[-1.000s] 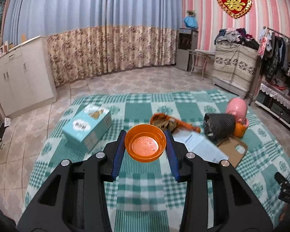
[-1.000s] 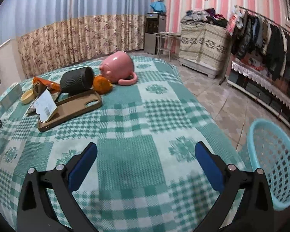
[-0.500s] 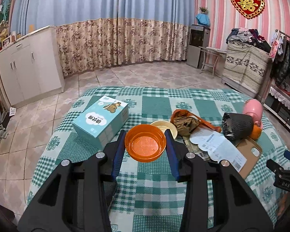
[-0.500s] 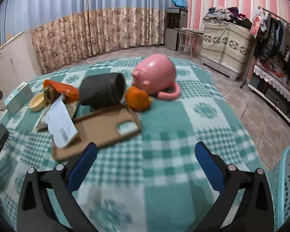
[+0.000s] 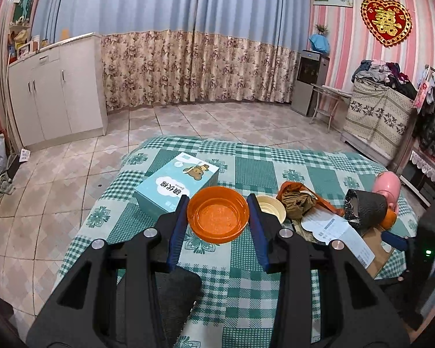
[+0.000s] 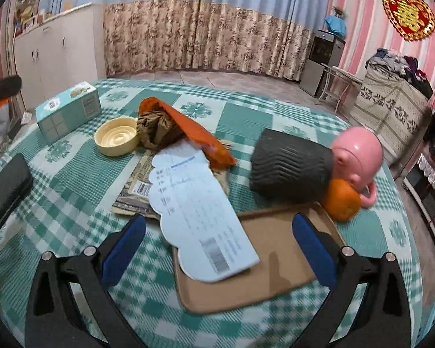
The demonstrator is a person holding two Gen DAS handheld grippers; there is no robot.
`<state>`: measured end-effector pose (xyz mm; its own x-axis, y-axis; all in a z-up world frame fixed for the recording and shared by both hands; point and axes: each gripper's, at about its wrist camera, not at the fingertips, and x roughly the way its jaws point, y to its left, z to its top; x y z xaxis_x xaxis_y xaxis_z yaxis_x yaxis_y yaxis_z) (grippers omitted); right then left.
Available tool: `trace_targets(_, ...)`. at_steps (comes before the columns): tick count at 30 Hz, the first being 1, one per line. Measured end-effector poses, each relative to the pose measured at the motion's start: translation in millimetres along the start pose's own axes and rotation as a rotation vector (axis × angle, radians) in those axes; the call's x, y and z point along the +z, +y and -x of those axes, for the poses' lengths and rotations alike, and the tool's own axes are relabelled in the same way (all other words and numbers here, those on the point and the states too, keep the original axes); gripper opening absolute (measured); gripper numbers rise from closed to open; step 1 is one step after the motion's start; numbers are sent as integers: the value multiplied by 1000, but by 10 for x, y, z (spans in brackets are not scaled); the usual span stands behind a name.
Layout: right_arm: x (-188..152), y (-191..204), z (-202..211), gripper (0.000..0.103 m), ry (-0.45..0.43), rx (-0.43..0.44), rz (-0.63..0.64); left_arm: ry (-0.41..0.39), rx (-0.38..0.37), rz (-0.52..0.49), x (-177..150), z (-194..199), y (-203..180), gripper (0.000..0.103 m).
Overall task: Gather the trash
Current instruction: 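Hold the cap in the left gripper while the right gripper moves toward the white receipt, then grasp the white paper receipt with the right gripper and lift it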
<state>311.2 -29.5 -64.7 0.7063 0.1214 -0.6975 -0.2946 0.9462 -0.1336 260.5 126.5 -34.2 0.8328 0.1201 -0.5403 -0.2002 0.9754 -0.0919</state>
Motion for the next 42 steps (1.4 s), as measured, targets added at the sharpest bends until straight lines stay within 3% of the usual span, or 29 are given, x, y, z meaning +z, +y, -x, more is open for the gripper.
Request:
trace_targets(3,3,28,-28,94,10,5,22,4,4,-9,-16,-24,-9,39)
trace_targets(5,-9,36,-36,66,17,23,34,7,-1,-9,-22,-32,-14,39)
trace_targets(6,-17,29,-27,60,18,38,33,7,-2,-9,-24,-29,-14,39)
trace_targets(11,-140,-142,228,59,-32,88,-2,0,-16,-12,-31,-2,-30,39)
trace_targets(17,-473,-475,623,59,-38,90,-67,18,-28,-40,-80,-52,-153,39)
trace_targets(28,-999,-1262,1230,56,-53,24,-273,52,-146,-147,-362,20,-774,39)
trace_targets(36,-1291,-1572,1485,55,-44,-49,-313,102,-229,-201,-607,91,-1132,39)
trace_targets(38,-1325,-1664,1521,21,-43,-49,-340,100,-224,-216,-620,119,-1178,39)
trace_targets(42,-1390,-1822,1495,21,-18,-41,-365,83,-230,-245,-639,198,-1299,39)
